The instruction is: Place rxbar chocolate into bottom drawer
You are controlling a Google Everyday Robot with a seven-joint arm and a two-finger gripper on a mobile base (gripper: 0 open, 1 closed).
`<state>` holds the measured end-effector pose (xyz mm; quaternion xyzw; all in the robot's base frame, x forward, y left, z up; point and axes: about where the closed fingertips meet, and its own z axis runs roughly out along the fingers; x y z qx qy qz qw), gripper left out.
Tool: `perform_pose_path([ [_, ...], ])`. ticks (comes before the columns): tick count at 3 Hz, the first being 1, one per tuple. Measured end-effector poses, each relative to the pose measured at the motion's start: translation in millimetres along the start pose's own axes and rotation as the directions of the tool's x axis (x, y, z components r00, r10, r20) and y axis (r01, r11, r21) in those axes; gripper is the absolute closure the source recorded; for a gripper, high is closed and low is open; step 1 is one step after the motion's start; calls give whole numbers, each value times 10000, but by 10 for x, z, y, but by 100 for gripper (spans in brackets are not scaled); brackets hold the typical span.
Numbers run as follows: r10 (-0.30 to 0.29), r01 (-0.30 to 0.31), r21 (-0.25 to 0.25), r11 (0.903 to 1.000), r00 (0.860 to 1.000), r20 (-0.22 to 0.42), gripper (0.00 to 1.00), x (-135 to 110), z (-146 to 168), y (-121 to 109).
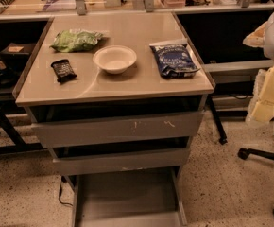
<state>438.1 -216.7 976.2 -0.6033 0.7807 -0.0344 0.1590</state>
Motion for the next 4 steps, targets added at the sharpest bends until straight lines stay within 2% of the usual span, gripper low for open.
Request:
perform_pose_path([
  [1,0,0,0,10000,10000,0,0,0,0,0],
  [2,-239,239,17,9997,9996,115,0,-88,-3,-51],
  [3,-1012,1021,-287,9944,9944,302,0,-408,88,-162],
  [4,-1771,1801,-689,9812,9831,469,0,-758,254,-220],
])
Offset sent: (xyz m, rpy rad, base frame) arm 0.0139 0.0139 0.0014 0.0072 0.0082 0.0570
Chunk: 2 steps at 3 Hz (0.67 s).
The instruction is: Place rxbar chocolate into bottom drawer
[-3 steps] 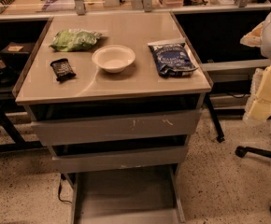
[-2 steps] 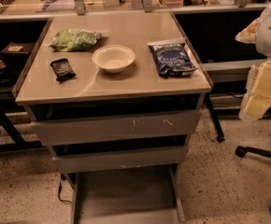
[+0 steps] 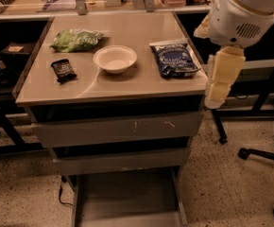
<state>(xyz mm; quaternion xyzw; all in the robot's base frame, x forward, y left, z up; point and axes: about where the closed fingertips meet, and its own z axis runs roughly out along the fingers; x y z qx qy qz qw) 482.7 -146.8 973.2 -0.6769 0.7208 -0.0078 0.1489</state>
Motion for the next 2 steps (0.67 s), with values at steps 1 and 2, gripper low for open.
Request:
perform_pose_path([
  [1,-674,683,-317,9972,9973,294,0,-389,199,-62],
  [2,-675,684,-316,9972,9973,295,0,-389,199,-62],
])
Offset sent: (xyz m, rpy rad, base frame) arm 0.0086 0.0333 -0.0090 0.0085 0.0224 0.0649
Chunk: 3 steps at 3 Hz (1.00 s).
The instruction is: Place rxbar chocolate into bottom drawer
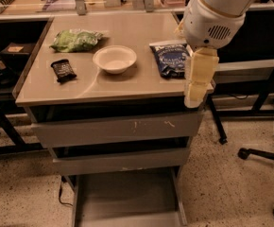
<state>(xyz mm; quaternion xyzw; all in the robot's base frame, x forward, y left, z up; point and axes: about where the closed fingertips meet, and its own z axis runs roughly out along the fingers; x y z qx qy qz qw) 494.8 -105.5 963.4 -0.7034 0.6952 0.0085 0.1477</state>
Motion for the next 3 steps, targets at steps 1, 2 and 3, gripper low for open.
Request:
perform_pose_path([
  [1,-328,324,297,9990,9994,103,0,-214,69,-296],
  [2,-977,966,339,9947,9947,323,0,-591,199,-705],
  [3,-1707,1681,379,9850,9821,792,0,-1102,318,-1083],
])
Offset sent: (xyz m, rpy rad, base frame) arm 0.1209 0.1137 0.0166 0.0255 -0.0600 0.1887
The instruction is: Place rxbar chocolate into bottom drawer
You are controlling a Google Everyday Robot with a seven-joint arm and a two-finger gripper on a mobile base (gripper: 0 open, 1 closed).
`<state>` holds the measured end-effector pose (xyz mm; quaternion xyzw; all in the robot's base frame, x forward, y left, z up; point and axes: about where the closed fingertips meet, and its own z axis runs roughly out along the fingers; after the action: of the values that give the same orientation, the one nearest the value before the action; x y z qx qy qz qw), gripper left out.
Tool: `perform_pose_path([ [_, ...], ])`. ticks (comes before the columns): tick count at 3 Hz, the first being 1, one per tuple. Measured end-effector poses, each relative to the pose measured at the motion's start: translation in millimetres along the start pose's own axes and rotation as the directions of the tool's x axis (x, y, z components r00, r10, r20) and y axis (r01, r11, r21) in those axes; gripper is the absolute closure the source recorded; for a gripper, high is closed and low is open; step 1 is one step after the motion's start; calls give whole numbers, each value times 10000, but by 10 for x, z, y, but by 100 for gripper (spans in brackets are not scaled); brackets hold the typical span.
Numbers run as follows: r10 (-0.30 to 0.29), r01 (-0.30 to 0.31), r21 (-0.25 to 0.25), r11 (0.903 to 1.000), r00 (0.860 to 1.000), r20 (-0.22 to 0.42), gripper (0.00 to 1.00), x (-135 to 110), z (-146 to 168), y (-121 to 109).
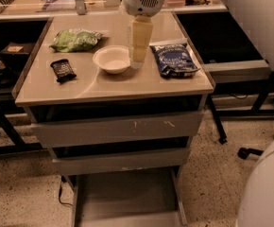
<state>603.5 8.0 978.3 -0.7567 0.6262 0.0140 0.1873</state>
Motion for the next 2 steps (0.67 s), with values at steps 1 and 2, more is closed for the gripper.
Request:
perform_pose_path([
  [1,4,-4,5,10000,10000,-1,0,2,1,0],
  [2,-554,552,175,9983,9983,153,0,-250,115,-187],
])
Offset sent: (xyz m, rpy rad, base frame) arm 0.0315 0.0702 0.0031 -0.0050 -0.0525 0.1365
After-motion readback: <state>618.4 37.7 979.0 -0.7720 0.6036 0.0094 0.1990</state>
